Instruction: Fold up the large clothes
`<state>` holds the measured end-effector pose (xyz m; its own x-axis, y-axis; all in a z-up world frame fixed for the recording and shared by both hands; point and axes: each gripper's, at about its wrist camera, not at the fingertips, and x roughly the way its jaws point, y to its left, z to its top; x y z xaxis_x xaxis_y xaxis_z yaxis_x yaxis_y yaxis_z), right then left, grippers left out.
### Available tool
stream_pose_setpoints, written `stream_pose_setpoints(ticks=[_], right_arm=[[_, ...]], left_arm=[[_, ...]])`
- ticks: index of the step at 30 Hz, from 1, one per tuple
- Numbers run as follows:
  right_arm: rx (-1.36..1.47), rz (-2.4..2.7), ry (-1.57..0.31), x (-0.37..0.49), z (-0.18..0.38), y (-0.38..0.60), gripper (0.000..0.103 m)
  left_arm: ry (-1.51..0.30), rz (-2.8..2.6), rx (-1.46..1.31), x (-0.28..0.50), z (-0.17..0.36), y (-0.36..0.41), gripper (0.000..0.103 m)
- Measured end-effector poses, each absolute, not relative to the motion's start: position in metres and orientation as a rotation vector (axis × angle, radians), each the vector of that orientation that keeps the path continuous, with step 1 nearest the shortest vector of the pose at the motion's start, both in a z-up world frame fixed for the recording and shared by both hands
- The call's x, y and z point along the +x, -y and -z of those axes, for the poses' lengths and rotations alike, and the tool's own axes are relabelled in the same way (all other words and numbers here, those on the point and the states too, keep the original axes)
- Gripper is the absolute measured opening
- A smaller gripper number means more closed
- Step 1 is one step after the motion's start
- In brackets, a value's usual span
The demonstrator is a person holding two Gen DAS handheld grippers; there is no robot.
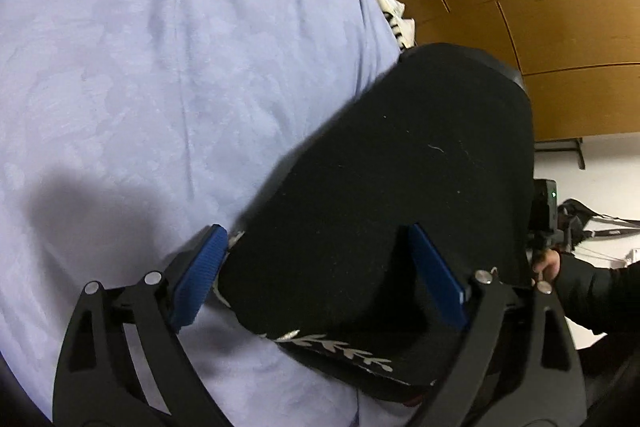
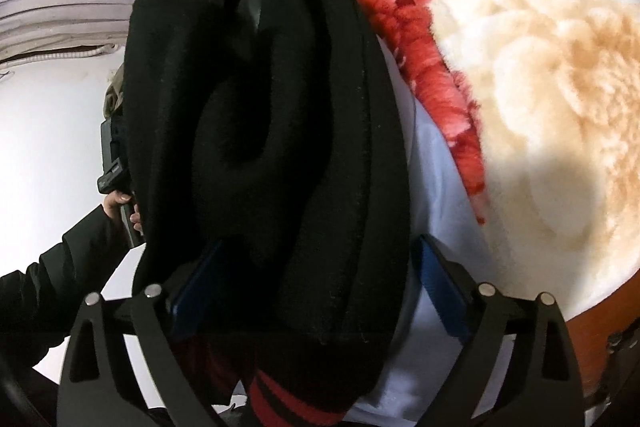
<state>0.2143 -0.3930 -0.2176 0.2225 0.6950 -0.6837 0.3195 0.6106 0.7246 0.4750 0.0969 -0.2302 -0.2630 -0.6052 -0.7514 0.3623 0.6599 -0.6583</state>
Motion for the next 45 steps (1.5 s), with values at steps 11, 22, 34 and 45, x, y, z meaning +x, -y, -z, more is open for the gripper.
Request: stream_pose_setpoints(ticks=[11,22,34,45], right_arm=[[0.89,-0.341,-1.407,0.23,0.22,0.378,0.095],[0.864,-0.319,-1.426,0.245,0.204,0.35,0.091],[0.729,-0.248,-1.426,0.251,0.156,0.342,0.024],[0.558,-0.294,-1.335,0.269,0.023,0.292,0.02]], left_arm=[[-1.599,0.976,-0.185,0.476,0.245,-0.072,0.097],[-1.561,0.978,-0.175,0.469,0.235,-0.067,0.095],[-1.469,0.917,-0.218,0.454,0.189,-0.07,0.067],[-1.355,0.855,-0.312,0.432,0.117,-0.103,0.059]])
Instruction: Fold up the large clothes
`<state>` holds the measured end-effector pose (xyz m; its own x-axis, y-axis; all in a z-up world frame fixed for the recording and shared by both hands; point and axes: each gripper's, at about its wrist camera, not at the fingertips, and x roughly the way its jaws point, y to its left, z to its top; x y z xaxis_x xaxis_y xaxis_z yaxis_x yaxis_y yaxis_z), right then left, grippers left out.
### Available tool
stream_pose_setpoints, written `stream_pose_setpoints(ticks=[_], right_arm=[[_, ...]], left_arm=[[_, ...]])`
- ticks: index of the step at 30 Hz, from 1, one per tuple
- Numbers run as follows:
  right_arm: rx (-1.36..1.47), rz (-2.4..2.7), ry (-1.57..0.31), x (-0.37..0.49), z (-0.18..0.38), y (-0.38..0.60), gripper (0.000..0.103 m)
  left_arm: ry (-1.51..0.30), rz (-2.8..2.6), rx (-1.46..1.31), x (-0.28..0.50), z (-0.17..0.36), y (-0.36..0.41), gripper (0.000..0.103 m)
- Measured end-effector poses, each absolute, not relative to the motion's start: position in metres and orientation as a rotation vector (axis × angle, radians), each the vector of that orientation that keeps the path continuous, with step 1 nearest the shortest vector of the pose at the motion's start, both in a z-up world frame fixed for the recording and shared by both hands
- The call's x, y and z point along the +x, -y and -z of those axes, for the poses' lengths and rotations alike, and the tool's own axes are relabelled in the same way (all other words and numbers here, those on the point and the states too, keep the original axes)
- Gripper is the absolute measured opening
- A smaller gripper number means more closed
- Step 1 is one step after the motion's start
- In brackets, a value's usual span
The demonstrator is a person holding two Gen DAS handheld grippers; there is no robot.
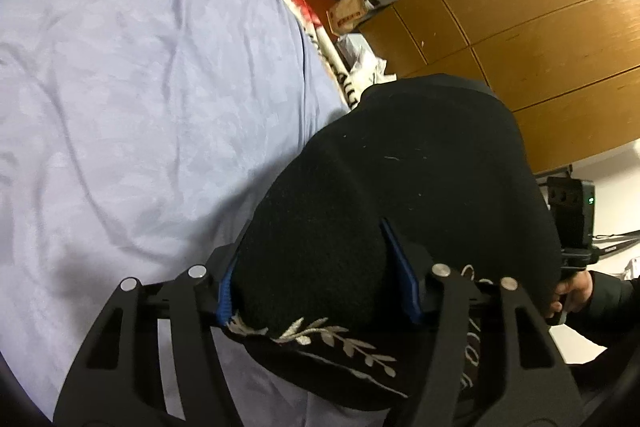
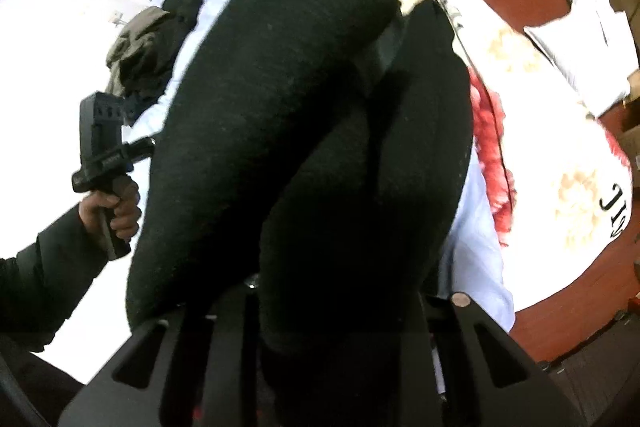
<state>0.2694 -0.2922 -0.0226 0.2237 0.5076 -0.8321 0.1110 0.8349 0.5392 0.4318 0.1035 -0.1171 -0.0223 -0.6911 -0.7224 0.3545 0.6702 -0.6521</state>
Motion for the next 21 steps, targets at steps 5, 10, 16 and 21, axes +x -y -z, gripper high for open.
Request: stream_pose_setpoints(ticks=[5,10,16,21], right_arm=[[0.551,-0.35,-1.293,0.289,-0.001,0.287,0.019],[0.54,-0.453,-1.246,0.341,-0.022,0.281,0.019],[0.492,-0.526,-1.151,0.421,-0.055,0.283,0.019],[0.383,-0.599,-1.063,0.523,-0.081,0.28,0.019]], left_arm=[[-1.311,0.804,-0.347,0.439,0.095,-0.137,0.056],[-1.219,0.716,-0.364,0.468,0.06,-0.158,0.054],[-1.114,0.682,-0.295,0.536,0.008,-0.155,0.052],[-1.037,0.63,-0.237,0.625,-0.026,-0.155,0.049]])
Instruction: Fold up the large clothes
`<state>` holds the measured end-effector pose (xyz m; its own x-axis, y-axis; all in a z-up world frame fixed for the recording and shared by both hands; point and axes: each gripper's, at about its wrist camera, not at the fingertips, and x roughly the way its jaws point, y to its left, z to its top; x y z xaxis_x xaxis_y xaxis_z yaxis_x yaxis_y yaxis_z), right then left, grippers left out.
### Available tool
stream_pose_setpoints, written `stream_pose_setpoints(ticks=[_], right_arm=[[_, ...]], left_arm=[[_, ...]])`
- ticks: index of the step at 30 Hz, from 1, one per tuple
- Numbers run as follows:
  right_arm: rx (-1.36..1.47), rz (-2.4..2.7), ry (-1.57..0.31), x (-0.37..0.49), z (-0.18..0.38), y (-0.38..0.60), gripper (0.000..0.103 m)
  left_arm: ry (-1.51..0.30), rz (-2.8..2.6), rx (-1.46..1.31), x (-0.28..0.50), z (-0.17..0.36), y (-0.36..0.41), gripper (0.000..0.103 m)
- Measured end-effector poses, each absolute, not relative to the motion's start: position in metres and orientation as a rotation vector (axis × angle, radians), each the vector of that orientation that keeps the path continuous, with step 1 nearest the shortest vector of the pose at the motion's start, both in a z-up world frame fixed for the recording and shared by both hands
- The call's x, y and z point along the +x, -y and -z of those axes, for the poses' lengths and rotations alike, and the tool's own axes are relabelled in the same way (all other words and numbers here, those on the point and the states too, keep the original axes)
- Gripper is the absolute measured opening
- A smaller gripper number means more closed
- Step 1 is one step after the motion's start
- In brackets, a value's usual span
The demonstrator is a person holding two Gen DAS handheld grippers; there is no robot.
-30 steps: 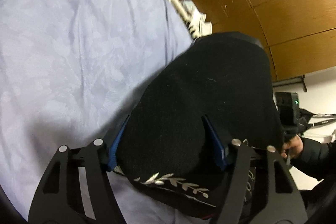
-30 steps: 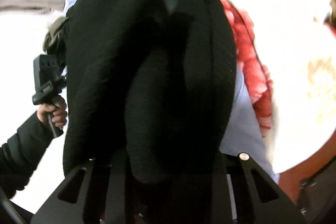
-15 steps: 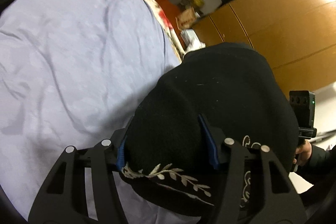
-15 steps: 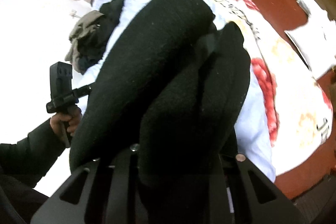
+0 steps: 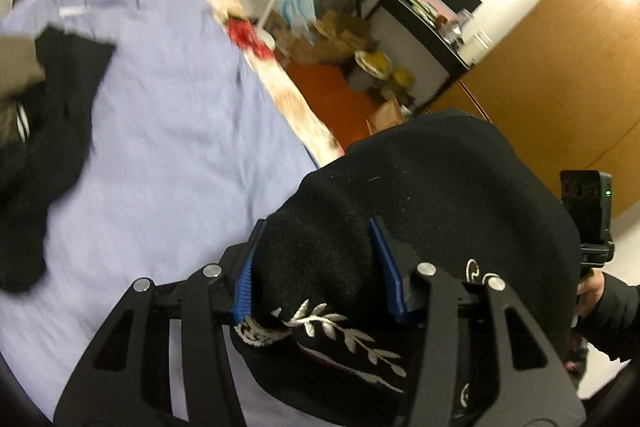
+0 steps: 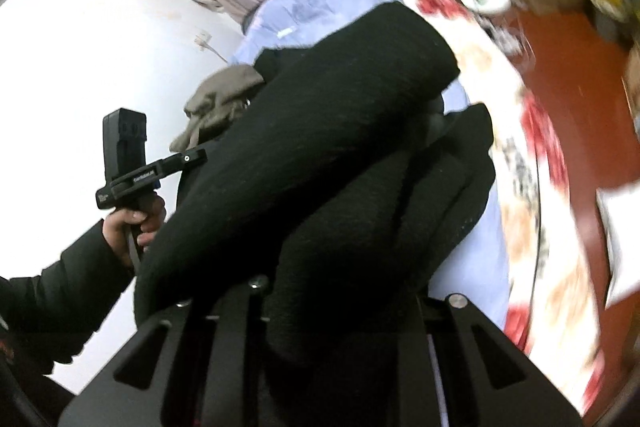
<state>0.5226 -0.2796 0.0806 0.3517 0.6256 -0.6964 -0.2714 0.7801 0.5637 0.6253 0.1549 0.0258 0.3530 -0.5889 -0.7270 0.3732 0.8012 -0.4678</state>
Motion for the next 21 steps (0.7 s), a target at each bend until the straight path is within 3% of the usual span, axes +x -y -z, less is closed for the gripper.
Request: stream_pose_setpoints(ticks=[6,11,13,15,17,19,21], right_arm=[[0.249,-0.65,-0.973,0.638,-0.094,0.266,0.019],[0.228,-0.681,-0.926,0.718,-0.074,0.252,0.019],[0.262,-0.682,-0.967,0.754,-0.043,0.251,0.019],[0.282,-0.654,-1.062,0.789,0.008,0.249,0.02],[0.27,-0.614,-1.187,0.807,0.062,0.246,0.022],[0.241,-0.557,-1.363,0.815,0.129,0.242,0.036],[0.22,-0.544,-1.426,0.809,0.16,0.241,0.049]], left_arm=[[-0.982,0.543,-0.212,0.72,-0.04,-0.17,0.047],[-0.952,0.461,-0.265,0.785,-0.02,-0.197,0.044],[-0.959,0.407,-0.289,0.806,-0.001,-0.209,0.042],[-0.967,0.36,-0.31,0.823,0.027,-0.219,0.026],[-0.998,0.288,-0.344,0.838,0.059,-0.231,0.022],[-1.074,0.216,-0.324,0.845,0.095,-0.233,0.022],[-1.122,0.194,-0.287,0.841,0.12,-0.229,0.022]])
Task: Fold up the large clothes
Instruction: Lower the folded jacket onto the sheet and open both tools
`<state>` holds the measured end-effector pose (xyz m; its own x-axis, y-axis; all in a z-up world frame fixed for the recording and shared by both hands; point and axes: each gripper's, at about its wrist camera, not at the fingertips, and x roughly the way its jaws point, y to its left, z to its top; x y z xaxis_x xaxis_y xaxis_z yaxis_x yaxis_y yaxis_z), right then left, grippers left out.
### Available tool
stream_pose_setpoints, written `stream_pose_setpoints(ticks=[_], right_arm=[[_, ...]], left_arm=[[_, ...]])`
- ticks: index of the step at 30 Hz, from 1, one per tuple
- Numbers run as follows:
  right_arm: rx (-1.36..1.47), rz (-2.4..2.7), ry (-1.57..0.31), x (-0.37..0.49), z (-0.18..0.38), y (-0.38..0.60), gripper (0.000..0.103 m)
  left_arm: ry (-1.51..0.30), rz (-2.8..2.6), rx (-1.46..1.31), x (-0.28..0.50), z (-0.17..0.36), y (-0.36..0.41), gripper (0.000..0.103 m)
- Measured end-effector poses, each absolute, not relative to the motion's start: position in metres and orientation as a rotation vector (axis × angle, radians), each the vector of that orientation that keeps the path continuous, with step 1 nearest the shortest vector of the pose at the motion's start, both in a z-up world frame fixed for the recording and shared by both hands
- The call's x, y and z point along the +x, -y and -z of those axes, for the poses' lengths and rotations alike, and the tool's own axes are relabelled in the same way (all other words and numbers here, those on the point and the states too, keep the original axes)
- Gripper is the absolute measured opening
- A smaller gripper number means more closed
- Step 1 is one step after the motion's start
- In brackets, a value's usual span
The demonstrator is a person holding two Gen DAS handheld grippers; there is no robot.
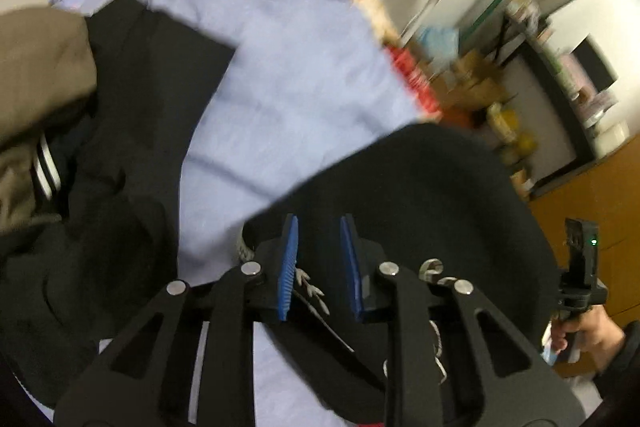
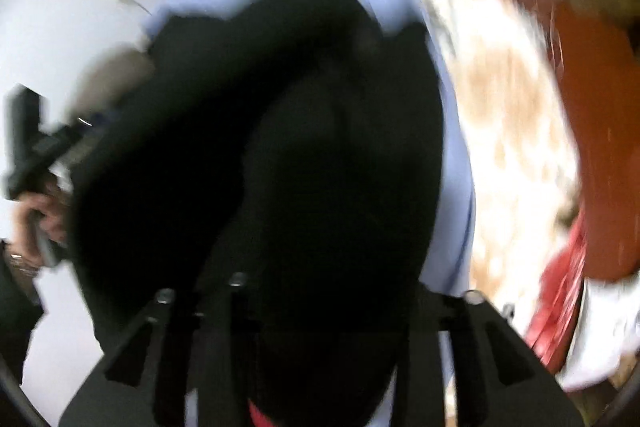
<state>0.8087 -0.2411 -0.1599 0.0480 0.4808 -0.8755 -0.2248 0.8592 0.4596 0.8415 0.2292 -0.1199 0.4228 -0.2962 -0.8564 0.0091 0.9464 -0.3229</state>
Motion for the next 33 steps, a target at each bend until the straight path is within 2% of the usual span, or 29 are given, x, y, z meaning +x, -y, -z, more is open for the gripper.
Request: stream_pose_setpoints(ticks=[2,4,7,9,11,12,14,15,16,18,19,21,24,26,27,28,30,33], right_arm=[[0.314,-0.521,-1.421,0.798,0.172,0.257,0.057],[0.367,-0.489,-1.416,0.789,0.172,0.276,0.071],[0.318,-0.469,-1.377,0.772,0.151,0.298,0.074],[0.252,-0.444,-1.326,0.763,0.133,0.302,0.073],[0.149,-0.415,-1.18,0.745,0.088,0.293,0.068],[0.133,-0.432,-1.099,0.734,0.062,0.288,0.068],[0.154,-0.456,-1.011,0.718,0.03,0.278,0.06],[0.18,-0.488,-0.994,0.713,0.021,0.273,0.044],[0.21,-0.531,-0.975,0.707,0.014,0.266,0.034],[0.236,-0.632,-0.943,0.694,0.007,0.244,0.024],[0.232,-0.656,-0.959,0.695,0.013,0.236,0.018],[0.205,-0.666,-1.012,0.689,0.033,0.21,0.017],[0.107,-0.543,-1.111,0.697,0.101,0.201,0.014],[0.14,-0.481,-1.162,0.707,0.134,0.214,0.021],[0.169,-0.456,-1.194,0.716,0.151,0.223,0.035],[0.199,-0.442,-1.225,0.725,0.169,0.231,0.04],[0.242,-0.433,-1.296,0.74,0.195,0.239,0.04],[0.233,-0.428,-1.328,0.745,0.201,0.233,0.04]], left_arm=[[-1.12,0.217,-0.281,0.832,0.127,-0.223,0.024],[-1.113,0.244,-0.27,0.823,0.126,-0.215,0.028],[-1.076,0.32,-0.25,0.805,0.115,-0.192,0.039],[-1.069,0.381,-0.238,0.793,0.109,-0.171,0.041],[-1.077,0.44,-0.24,0.78,0.111,-0.148,0.041],[-1.094,0.447,-0.216,0.774,0.117,-0.136,0.041],[-1.101,0.431,-0.167,0.769,0.128,-0.119,0.041],[-1.09,0.412,-0.144,0.767,0.135,-0.113,0.041],[-1.087,0.405,-0.147,0.768,0.139,-0.111,0.041],[-1.093,0.398,-0.167,0.776,0.15,-0.11,0.041],[-1.11,0.396,-0.169,0.782,0.158,-0.109,0.041],[-1.136,0.398,-0.143,0.788,0.168,-0.107,0.042],[-1.172,0.398,-0.077,0.799,0.181,-0.104,0.042],[-1.218,0.384,-0.037,0.805,0.193,-0.106,0.041],[-1.23,0.384,-0.028,0.807,0.197,-0.106,0.039],[-1.238,0.383,-0.016,0.808,0.201,-0.107,0.036],[-1.249,0.381,-0.023,0.809,0.206,-0.105,0.035],[-1.251,0.341,-0.008,0.808,0.208,-0.1,0.035]])
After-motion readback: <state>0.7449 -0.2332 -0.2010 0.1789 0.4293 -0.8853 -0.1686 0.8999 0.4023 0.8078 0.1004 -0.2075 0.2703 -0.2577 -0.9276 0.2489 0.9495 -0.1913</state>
